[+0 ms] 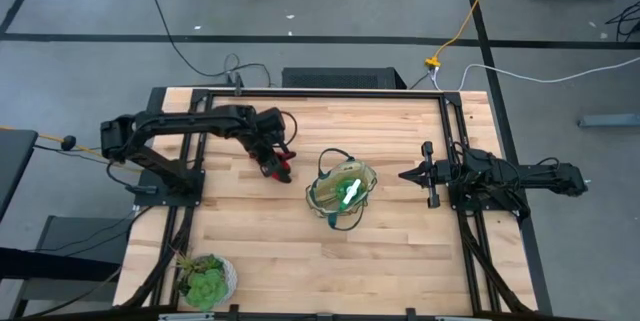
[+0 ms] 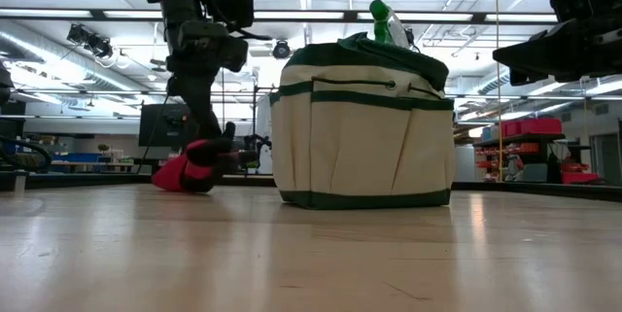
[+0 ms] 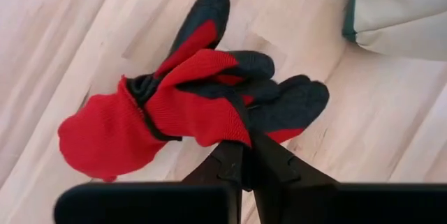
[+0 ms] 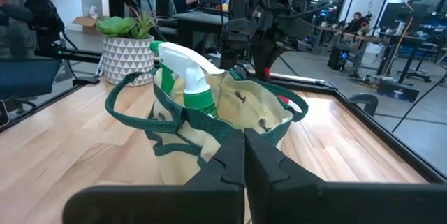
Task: Pick & Place Garden tools in Gardening bag
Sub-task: Put the red gloves into the light brown and green gardening bag
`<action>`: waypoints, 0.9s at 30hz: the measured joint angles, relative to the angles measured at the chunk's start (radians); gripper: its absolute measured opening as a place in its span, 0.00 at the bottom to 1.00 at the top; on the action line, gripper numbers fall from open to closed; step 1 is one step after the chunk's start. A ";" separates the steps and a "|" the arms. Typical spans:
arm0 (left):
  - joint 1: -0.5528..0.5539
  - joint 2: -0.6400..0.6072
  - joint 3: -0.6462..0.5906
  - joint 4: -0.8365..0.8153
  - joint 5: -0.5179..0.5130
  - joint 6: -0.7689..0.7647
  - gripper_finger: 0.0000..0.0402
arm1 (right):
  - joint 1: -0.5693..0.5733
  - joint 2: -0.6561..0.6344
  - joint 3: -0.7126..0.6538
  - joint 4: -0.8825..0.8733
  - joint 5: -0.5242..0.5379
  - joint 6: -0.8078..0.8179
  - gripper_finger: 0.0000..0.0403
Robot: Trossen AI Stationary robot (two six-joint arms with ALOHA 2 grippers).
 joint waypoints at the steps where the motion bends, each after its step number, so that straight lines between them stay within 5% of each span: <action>1: 0.000 0.000 -0.001 0.003 0.000 0.006 0.06 | 0.000 0.000 0.000 0.000 0.000 0.000 0.00; 7: -0.001 0.000 -0.001 0.017 0.000 0.057 0.15 | 0.000 0.000 0.000 0.000 0.000 0.000 0.00; 22: -0.023 -0.009 0.056 0.036 -0.009 0.215 0.60 | 0.000 0.000 0.000 0.000 0.000 0.000 0.00; 27: -0.023 -0.009 0.103 0.039 -0.011 0.407 0.64 | 0.000 0.000 0.000 0.000 0.000 0.000 0.00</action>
